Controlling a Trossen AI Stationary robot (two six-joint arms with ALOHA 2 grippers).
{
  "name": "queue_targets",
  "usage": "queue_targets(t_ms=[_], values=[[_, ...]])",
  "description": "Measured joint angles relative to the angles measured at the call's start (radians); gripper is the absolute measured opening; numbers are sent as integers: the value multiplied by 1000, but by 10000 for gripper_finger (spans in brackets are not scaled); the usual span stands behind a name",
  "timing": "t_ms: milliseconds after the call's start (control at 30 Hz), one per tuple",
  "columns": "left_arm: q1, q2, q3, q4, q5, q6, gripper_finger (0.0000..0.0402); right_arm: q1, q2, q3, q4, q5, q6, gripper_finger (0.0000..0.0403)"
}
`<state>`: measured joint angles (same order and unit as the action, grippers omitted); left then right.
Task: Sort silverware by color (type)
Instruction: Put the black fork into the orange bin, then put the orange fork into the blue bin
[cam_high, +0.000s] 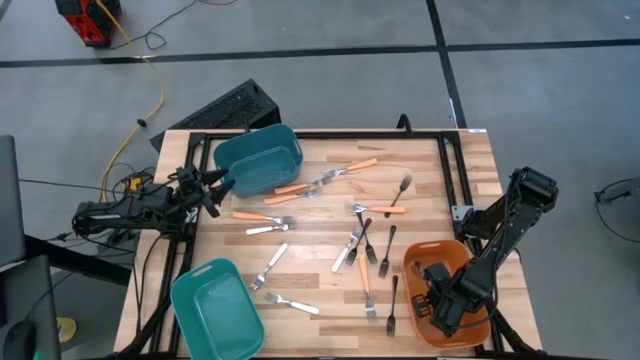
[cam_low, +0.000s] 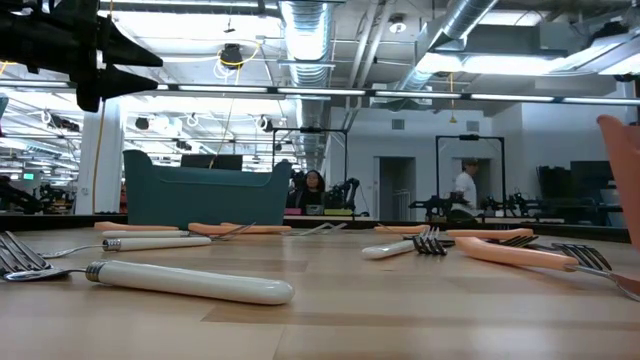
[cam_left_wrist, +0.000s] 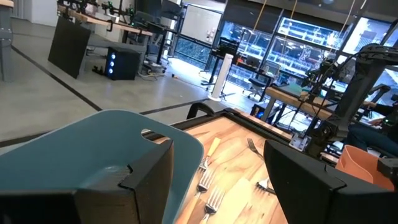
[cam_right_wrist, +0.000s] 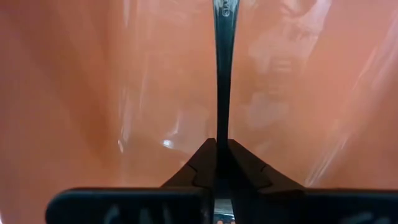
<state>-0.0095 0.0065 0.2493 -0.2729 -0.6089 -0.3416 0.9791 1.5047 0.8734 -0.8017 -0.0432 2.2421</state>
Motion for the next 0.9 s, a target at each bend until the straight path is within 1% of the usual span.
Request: queue_targets(t_ms=[267, 533, 667, 767, 900], values=[[0, 0, 0, 0, -1, 0, 235, 0, 0, 0, 3, -10, 1, 83], [0, 0, 0, 0, -1, 5, 235, 0, 0, 0, -1, -11, 0, 142], [0, 0, 0, 0, 0, 6, 235, 0, 0, 0, -3, -11, -30, 169], [0, 0, 0, 0, 0, 6, 235, 0, -5, 0, -5, -11, -35, 179], [0, 0, 0, 0, 0, 6, 235, -17, -37, 0, -9, -11, -52, 181]])
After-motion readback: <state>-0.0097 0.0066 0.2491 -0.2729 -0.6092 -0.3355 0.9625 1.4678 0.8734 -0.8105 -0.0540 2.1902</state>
